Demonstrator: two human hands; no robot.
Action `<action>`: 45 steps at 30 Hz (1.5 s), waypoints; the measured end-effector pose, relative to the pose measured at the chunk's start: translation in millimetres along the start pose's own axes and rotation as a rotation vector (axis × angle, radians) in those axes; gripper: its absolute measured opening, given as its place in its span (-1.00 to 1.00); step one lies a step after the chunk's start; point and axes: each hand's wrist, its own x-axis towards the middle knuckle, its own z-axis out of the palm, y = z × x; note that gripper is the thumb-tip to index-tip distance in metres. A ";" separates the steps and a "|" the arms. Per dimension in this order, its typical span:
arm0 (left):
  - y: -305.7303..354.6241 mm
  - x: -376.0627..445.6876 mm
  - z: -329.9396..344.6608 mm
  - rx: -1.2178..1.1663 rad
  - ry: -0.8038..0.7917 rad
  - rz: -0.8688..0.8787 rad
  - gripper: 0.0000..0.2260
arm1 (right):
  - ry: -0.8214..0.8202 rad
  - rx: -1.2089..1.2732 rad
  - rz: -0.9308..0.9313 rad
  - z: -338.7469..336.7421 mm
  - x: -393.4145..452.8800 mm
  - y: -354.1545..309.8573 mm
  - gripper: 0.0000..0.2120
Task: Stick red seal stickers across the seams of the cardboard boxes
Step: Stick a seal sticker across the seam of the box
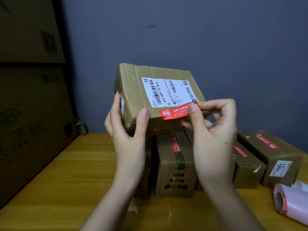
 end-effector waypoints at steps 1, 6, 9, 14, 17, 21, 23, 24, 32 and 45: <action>0.1 -0.4 0.1 0.006 0.000 0.005 -0.36 | -0.003 0.001 0.002 0.0 -0.1 -0.7 -0.87; 0.8 -1.7 0.1 0.032 -0.003 0.016 -0.38 | -0.014 -0.006 0.000 1.0 -1.6 -2.8 -0.87; 1.6 -1.3 0.6 0.050 0.001 0.048 -0.40 | -0.018 -0.024 -0.016 2.3 -2.6 -3.1 -0.86; 0.8 -1.2 0.2 0.062 -0.006 0.059 -0.39 | -0.017 -0.025 -0.009 2.4 -2.0 -3.4 -0.86; 1.1 -1.6 -0.4 0.062 -0.006 0.057 -0.39 | -0.018 -0.038 -0.009 1.8 -1.8 -3.5 -0.85; 2.1 -1.0 0.8 0.068 0.000 0.061 -0.39 | -0.020 -0.039 -0.016 1.7 -1.1 -2.9 -0.84; 2.2 -0.4 0.7 0.066 -0.003 0.059 -0.38 | -0.026 -0.044 -0.026 2.0 -1.3 -2.6 -0.84; 2.0 -0.4 0.4 0.064 -0.005 0.056 -0.38 | -0.028 -0.042 -0.030 2.4 -1.6 -2.4 -0.84; -1.8 11.8 -9.6 0.065 0.024 -0.005 -0.31 | 0.039 0.043 -0.057 -11.5 9.7 -19.0 -0.81; 7.5 15.0 -9.9 -0.193 -0.066 -0.289 -0.31 | 0.039 0.035 -0.024 -10.8 13.4 4.5 -0.86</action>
